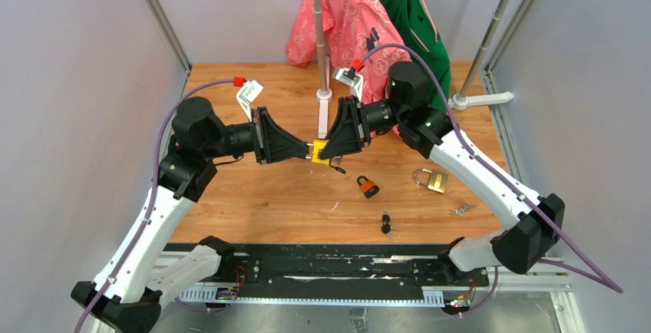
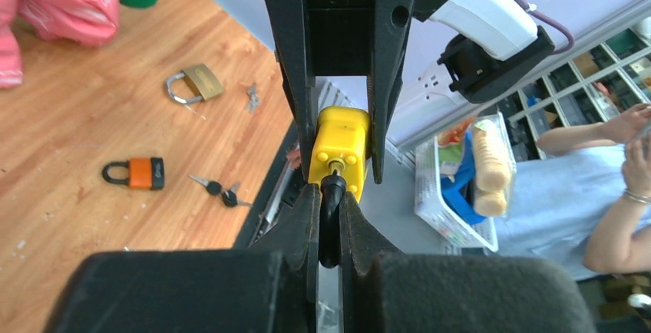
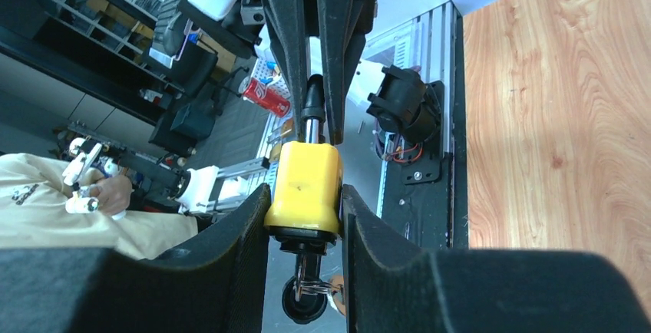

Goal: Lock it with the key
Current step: Lock the lock.

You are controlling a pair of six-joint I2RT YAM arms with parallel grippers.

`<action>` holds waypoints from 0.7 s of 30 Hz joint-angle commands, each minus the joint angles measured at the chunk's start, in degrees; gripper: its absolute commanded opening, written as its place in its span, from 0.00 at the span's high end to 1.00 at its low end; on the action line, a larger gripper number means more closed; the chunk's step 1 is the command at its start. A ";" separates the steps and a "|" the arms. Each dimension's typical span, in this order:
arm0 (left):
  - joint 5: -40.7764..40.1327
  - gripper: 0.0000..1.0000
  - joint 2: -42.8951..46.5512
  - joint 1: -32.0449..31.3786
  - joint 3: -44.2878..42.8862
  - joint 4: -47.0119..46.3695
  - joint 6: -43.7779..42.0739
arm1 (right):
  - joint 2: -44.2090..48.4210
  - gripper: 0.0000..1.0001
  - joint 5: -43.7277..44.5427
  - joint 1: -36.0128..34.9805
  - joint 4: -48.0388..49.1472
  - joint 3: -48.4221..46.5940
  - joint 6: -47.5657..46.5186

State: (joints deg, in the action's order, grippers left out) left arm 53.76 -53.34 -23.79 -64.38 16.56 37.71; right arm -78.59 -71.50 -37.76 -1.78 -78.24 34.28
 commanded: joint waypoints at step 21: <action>-11.69 1.00 3.76 -0.47 6.18 -20.42 9.82 | 8.01 0.66 20.60 -1.36 29.82 13.31 16.04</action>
State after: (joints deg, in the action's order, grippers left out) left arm 44.31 -50.37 -24.05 -57.34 -0.91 46.89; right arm -72.16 -52.80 -38.24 22.68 -65.95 47.97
